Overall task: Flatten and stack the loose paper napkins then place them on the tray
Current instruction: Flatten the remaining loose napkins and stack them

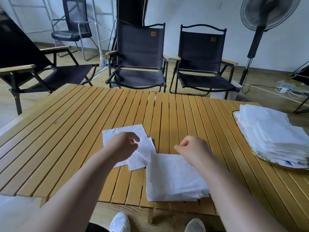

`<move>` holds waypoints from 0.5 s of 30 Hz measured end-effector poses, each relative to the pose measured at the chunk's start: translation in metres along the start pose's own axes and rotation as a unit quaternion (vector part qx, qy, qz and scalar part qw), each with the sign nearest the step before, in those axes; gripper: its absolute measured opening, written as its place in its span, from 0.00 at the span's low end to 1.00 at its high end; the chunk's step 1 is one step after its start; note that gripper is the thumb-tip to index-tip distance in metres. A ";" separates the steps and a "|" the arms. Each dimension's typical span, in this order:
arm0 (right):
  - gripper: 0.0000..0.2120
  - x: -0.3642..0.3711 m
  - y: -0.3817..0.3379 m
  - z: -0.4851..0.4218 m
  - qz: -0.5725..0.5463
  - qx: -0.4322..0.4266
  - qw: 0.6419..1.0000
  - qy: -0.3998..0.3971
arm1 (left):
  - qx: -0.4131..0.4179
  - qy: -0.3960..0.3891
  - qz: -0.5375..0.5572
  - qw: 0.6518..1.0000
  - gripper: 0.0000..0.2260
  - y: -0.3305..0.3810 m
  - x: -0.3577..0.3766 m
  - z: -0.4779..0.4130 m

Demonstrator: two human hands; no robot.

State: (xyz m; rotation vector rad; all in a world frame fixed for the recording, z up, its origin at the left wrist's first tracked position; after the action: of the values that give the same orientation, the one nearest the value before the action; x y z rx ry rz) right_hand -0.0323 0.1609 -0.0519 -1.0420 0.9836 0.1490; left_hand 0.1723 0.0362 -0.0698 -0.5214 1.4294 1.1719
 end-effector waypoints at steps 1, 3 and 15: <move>0.08 0.013 -0.008 -0.001 0.004 -0.009 1.000 -0.005 | 0.000 -0.006 -0.011 1.000 0.12 -0.008 0.003 -0.004; 0.09 0.038 -0.019 -0.007 0.035 -0.019 0.999 -0.016 | 0.003 -0.019 -0.030 0.999 0.12 -0.018 0.008 -0.008; 0.05 0.079 -0.065 -0.003 0.042 -0.125 0.990 -0.050 | -0.001 0.011 0.021 1.000 0.20 -0.036 0.005 -0.011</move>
State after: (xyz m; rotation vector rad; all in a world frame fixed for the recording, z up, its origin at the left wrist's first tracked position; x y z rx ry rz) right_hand 0.0463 0.0985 -0.0683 -1.2107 0.9325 0.3987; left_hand 0.1963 0.0142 -0.0890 -0.5095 1.4631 1.2048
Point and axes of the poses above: each hand's wrist, its own z-axis away from the middle knuckle, its own x-axis out of the palm, y = z × x, the point moved 4 cm from there along -z, towards the middle knuckle, and after that the axes turned 14 degrees about -z, right-handed, at the moved point
